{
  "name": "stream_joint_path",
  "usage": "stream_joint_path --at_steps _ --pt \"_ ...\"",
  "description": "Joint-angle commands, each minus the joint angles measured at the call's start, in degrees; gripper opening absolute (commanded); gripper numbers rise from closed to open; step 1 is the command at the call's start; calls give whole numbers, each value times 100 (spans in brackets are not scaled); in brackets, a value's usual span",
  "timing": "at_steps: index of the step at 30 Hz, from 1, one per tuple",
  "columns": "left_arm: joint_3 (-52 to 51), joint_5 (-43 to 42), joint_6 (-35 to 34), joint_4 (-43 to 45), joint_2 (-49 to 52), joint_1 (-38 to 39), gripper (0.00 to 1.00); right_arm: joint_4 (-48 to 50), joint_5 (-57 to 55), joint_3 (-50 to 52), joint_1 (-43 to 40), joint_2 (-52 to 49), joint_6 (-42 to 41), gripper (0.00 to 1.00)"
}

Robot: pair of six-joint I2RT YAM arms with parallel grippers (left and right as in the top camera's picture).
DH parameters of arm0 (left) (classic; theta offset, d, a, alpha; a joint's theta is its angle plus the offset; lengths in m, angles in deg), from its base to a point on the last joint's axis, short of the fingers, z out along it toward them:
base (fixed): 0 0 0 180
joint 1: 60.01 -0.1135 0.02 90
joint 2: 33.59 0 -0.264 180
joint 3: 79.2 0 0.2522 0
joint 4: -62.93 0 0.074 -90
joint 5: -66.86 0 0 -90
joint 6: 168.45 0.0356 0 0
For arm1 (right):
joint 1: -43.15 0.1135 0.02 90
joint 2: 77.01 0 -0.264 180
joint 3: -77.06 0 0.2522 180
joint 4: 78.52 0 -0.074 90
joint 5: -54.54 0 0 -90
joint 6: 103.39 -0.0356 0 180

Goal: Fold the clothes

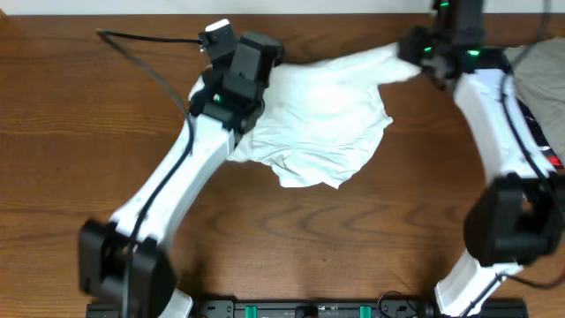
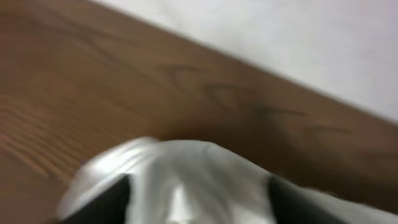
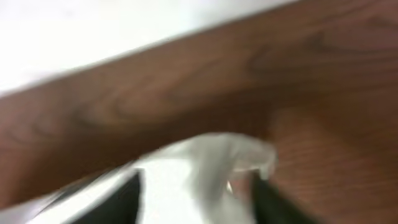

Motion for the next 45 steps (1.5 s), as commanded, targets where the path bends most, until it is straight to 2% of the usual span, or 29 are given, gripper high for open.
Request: stream_joint_path --at_steps 1,3,10,17,21,26,32,34,38,45 --pt "125 179 389 -22 389 -308 98 7 -289 -28 227 -221 435 93" --pt "125 179 649 -111 474 -431 98 -48 -295 -31 299 -236 579 99" --pt "125 46 756 -848 -39 -564 98 -813 -160 -31 345 341 551 99" --pt "125 -1523 752 -2280 -719 -553 98 -2544 625 -28 638 717 573 97" --pt "68 -1845 752 -2793 -713 -553 98 -3230 767 166 1034 647 542 93" --pt "-76 -1843 752 -2946 -713 -553 98 -3058 800 704 1650 636 282 74" --pt "-92 -1840 752 -3040 -713 -553 98 -2518 837 1237 2540 623 28 72" --pt "-92 -1840 752 -3047 -713 -553 98 -2262 835 1355 2844 616 39 68" --pt "-92 -1840 754 -3108 -713 -557 98 -1985 455 1440 3449 553 619 59" --pt "-92 -1794 754 -3147 -713 -564 98 -1821 -861 1440 4164 304 1130 52"
